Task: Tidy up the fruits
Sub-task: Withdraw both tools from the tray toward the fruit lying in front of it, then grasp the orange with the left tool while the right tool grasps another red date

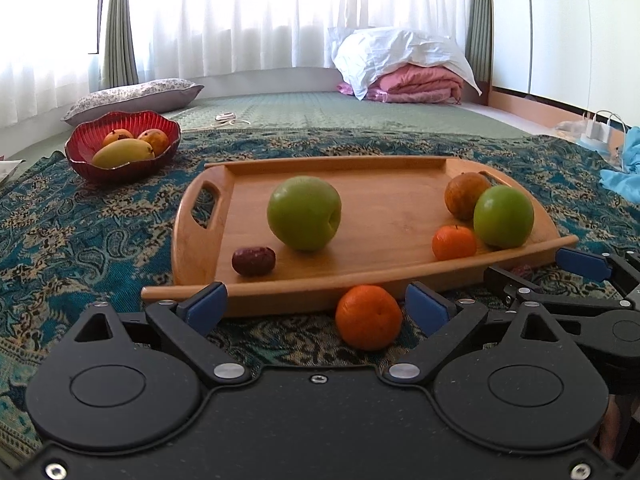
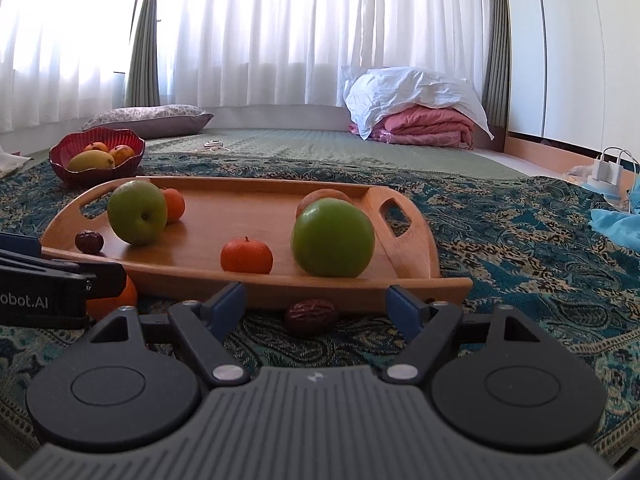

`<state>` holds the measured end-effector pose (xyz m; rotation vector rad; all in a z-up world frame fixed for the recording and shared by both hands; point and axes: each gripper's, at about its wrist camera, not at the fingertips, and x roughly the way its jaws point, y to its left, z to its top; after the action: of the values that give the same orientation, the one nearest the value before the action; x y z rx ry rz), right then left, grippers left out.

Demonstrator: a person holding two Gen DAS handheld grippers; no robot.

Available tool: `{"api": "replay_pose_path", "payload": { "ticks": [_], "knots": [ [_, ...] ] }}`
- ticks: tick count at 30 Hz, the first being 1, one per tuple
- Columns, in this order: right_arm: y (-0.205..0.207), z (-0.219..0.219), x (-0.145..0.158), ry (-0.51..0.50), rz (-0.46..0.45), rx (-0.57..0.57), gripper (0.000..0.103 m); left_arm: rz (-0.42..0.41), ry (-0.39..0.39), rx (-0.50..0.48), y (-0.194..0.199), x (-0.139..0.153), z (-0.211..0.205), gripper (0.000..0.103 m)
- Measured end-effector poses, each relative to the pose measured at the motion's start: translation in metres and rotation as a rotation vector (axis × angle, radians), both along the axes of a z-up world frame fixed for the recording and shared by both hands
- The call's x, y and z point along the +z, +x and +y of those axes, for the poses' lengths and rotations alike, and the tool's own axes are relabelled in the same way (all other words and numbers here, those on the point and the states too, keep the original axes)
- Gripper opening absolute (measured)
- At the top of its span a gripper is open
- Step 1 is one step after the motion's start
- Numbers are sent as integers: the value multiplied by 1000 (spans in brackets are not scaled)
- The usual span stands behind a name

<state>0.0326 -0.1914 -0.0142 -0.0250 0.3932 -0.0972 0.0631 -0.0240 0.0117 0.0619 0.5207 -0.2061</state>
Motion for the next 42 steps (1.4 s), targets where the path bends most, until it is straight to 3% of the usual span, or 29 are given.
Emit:
{"api": "replay_pose_path", "payload": {
  "ticks": [16, 24, 34, 42],
  "knots": [
    [7, -2, -8, 13, 27, 3, 87, 15, 14, -14, 1, -12, -6, 94],
    [9, 0, -10, 1, 33, 21, 87, 43, -1, -56, -1, -17, -7, 71],
    [10, 0, -11, 5, 44, 34, 86, 37, 6, -93, -5, -18, -13, 52],
    [11, 0, -12, 5, 59, 45, 65, 49, -4, -113, -5, -15, -15, 40]
  ]
}}
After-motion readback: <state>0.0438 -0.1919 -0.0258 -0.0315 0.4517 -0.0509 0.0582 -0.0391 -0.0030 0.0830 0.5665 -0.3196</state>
